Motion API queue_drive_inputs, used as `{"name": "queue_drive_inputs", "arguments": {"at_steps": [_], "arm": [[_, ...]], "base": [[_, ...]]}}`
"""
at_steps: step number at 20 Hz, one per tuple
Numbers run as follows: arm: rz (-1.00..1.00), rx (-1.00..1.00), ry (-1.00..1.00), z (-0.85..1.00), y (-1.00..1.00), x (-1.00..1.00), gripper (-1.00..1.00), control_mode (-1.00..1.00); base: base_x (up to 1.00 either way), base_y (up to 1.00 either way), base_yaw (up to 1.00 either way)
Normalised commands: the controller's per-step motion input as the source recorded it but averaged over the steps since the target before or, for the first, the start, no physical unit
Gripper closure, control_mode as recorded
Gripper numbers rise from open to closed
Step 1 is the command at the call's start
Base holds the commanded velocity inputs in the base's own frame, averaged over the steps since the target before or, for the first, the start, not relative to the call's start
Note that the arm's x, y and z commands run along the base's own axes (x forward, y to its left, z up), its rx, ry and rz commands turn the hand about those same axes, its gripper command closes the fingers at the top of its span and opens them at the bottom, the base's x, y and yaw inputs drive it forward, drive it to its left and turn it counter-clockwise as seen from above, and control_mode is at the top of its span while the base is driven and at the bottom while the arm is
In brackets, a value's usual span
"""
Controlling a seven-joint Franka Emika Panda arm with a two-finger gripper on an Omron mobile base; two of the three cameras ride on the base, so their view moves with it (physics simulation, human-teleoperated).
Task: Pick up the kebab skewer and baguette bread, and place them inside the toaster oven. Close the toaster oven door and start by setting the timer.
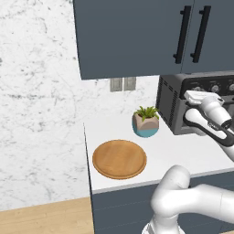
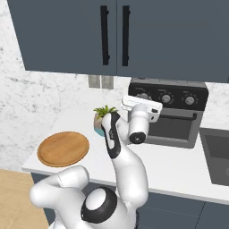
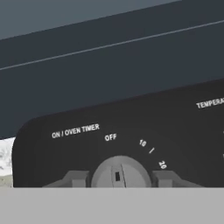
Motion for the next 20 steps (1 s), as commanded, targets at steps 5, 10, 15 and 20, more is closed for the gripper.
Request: {"name": "queue_drive_inputs", "arguments": {"at_steps": [5, 10, 15, 20], "arm": [[0.10, 0.19, 0.00, 0.12, 0.01, 0.09, 1.00, -1.00], [0.09, 0.19, 0.00, 0.12, 0.03, 0.28, 1.00, -1.00], [0.05, 0.15, 0.02, 0.07, 0.09, 0.42, 1.00, -1.00], [0.03, 0.12, 0.01, 0.01, 0.22, 0.47, 1.00, -1.00]], "base": [[0.00, 0.00, 0.00], [0.00, 0.00, 0.00], [0.00, 0.00, 0.00], [0.00, 0.00, 0.00]]}}
